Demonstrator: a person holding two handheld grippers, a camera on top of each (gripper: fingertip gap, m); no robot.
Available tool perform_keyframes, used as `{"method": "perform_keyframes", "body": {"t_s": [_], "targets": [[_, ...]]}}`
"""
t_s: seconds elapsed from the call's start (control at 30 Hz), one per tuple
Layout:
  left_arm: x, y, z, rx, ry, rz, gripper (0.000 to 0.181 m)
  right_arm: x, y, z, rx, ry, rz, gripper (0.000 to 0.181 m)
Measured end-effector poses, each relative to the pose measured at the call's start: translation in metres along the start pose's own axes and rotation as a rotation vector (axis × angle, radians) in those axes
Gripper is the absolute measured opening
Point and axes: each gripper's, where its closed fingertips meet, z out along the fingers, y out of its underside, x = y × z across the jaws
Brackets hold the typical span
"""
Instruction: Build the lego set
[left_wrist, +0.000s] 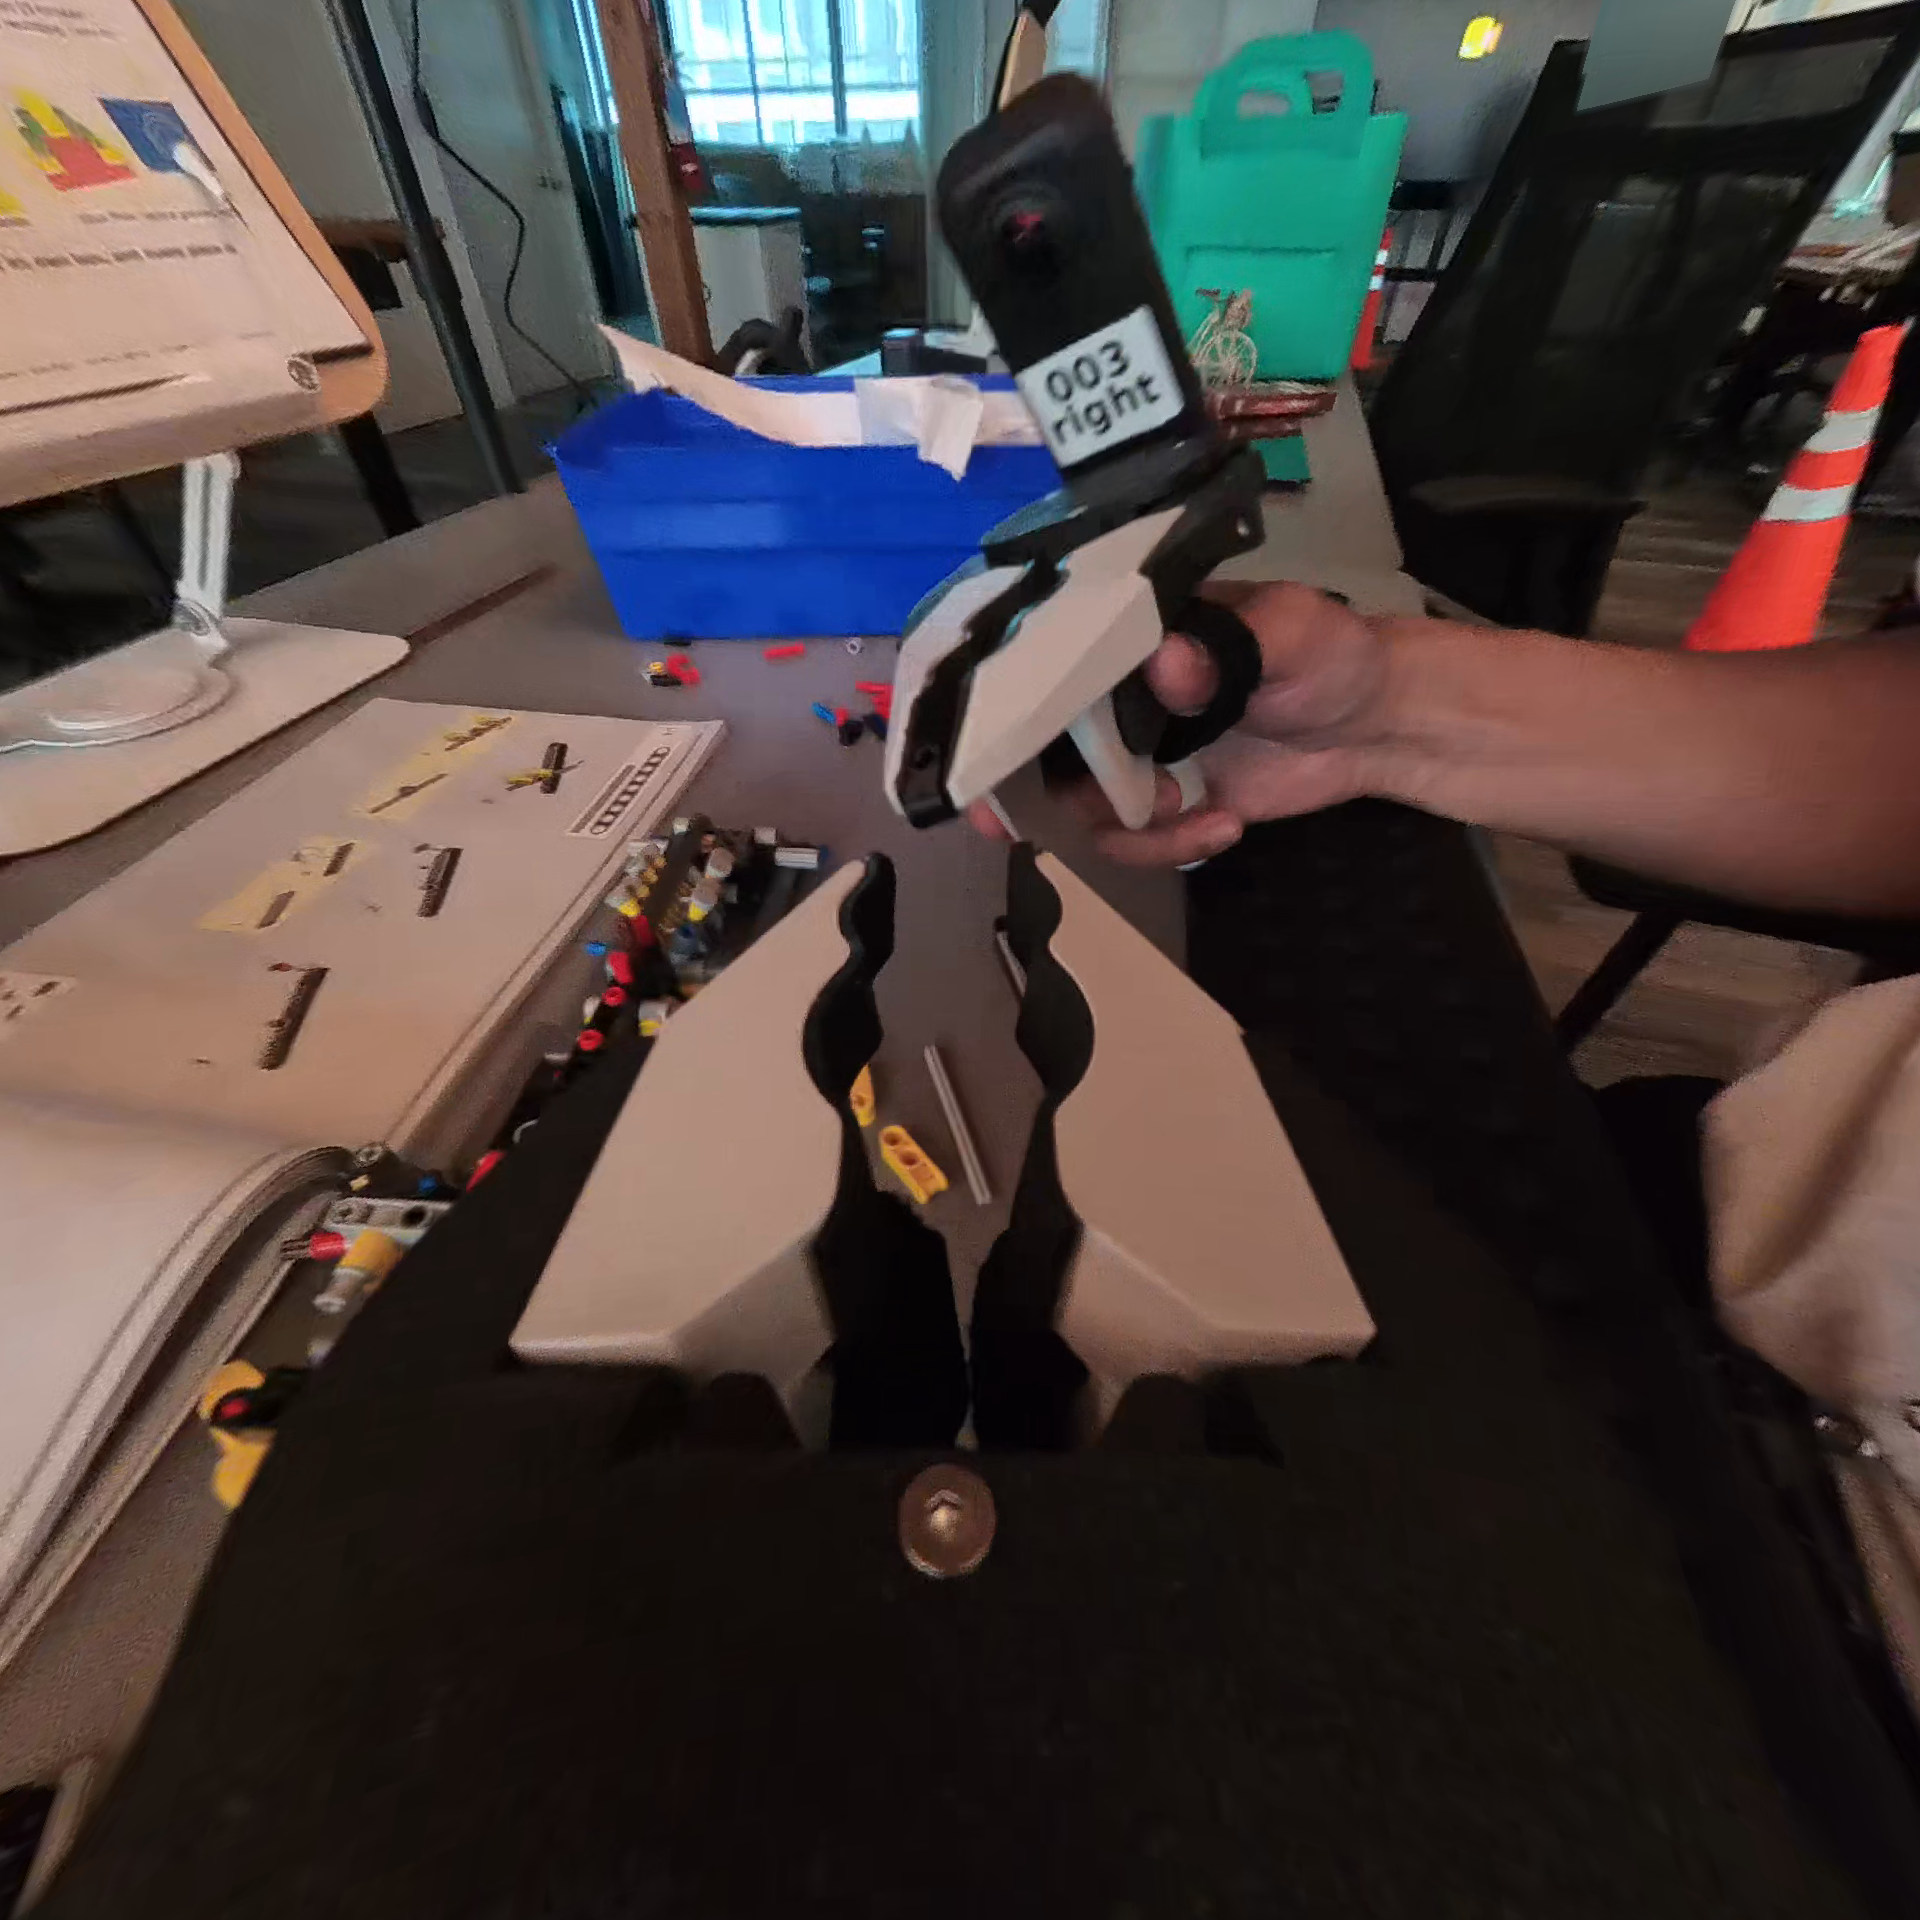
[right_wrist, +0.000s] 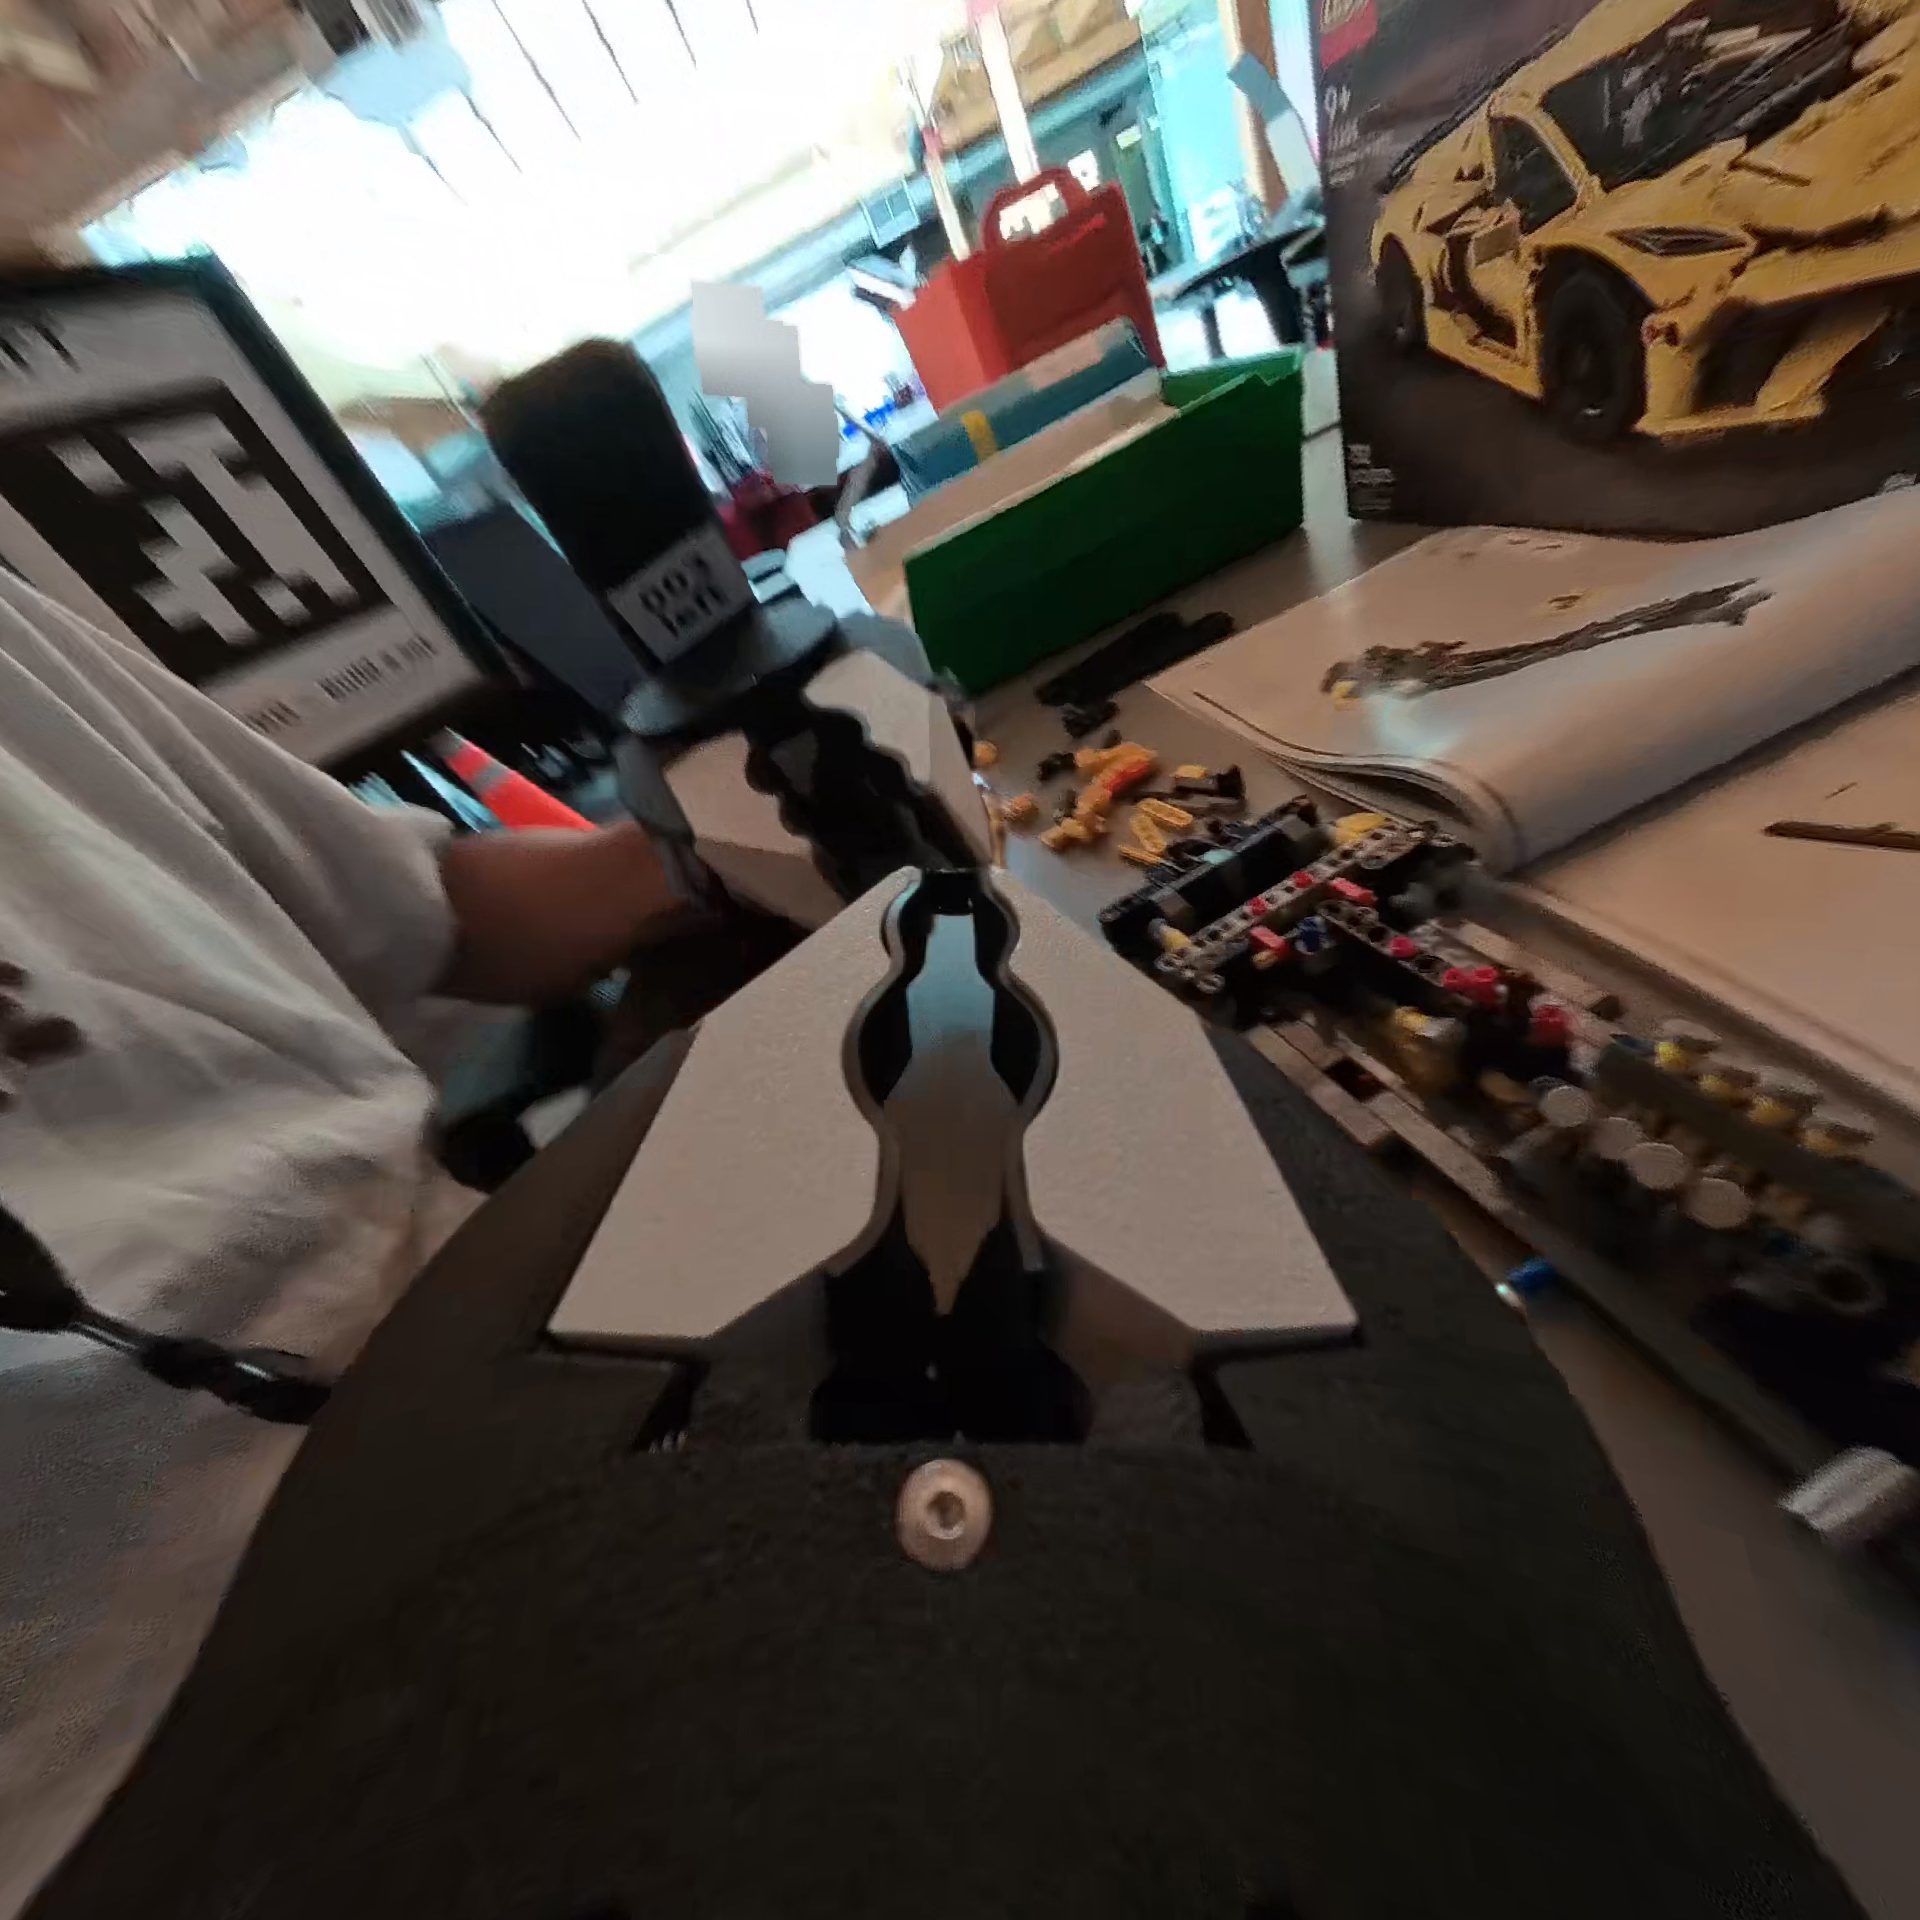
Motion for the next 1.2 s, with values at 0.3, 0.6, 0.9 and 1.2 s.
{"method": "perform_keyframes", "body": {"t_s": [0.3, 0.6, 0.9, 1.2], "targets": [[-0.026, 0.021, 0.001, -0.189, -0.388, 0.716, 0.014, 0.02, 0.01, 0.003, -0.083, 0.197, -0.128, 0.007], [0.003, 0.017, 0.007, -0.106, -0.056, 0.214, 0.03, 0.001, 0.013, 0.003, -0.281, 0.226, -0.756, 0.007], [0.019, 0.009, 0.003, -0.055, 0.014, 0.229, 0.012, -0.019, 0.021, 0.001, -0.463, -0.012, -0.715, 0.008], [0.019, 0.01, 0.004, -0.059, -0.041, 0.349, 0.008, -0.021, 0.021, -0.001, -0.5, -0.086, -0.601, 0.008]]}}
